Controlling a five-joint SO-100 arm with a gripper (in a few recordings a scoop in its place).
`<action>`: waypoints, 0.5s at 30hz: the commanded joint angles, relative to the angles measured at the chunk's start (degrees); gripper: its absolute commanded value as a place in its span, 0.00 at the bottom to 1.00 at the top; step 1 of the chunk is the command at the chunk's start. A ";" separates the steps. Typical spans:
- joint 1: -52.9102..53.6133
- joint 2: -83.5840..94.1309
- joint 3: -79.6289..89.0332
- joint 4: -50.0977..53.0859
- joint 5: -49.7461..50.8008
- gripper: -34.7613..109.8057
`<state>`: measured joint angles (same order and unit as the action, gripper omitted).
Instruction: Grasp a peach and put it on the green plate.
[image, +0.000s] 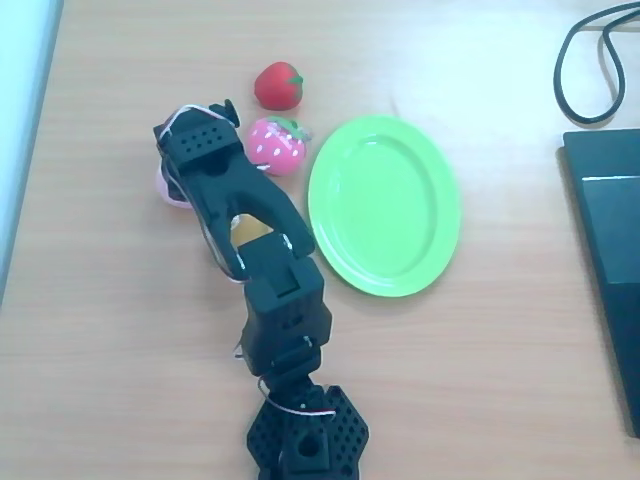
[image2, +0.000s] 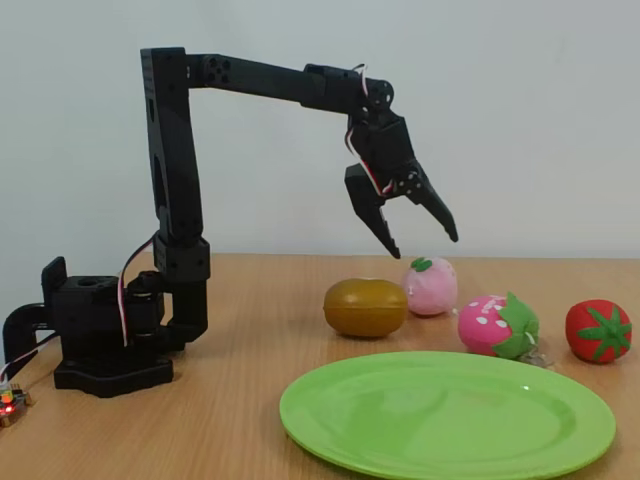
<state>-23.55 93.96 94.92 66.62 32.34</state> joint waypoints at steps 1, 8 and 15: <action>0.53 -0.18 -1.67 0.88 0.62 0.50; 2.11 -3.60 -2.64 0.62 0.53 0.50; 1.85 -5.27 -2.99 -0.09 -0.44 0.51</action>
<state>-21.36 87.80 92.81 66.27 31.73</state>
